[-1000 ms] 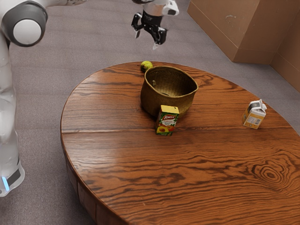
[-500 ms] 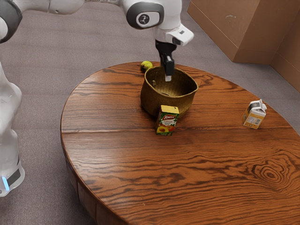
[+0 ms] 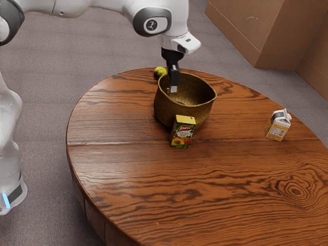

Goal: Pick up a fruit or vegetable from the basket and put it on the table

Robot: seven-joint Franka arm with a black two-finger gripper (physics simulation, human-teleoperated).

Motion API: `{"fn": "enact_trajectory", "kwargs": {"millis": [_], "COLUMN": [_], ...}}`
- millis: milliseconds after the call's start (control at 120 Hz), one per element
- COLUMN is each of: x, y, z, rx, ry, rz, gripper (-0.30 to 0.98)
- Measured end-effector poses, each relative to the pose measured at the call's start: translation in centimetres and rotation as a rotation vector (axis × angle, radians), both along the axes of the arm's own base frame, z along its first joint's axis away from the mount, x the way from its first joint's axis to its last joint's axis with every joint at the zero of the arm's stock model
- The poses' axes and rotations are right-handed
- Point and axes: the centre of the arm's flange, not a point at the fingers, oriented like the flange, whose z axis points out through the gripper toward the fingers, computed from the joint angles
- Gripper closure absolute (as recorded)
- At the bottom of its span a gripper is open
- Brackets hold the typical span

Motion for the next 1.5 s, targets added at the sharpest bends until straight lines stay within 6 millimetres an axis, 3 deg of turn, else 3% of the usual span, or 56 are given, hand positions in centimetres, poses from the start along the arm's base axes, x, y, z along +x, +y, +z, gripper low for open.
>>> {"fn": "enact_trajectory", "kwargs": {"millis": [275,425,567,908,1500], "x": [1.2,2.1,4.0,5.7,6.7], "y": [2.3,3.7,3.6,4.3,5.0], "z": [-1.8,-1.8,-2.1,-4.6,-7.6], "rx": [0.023,0.042,0.065,0.073,0.053], "ry": [0.024,0.015,0.002,0.005,0.009], "rz": [0.007,0.009,-0.013,-0.035,-0.068], "gripper": [0.0,0.0,0.0,0.0,0.0]}}
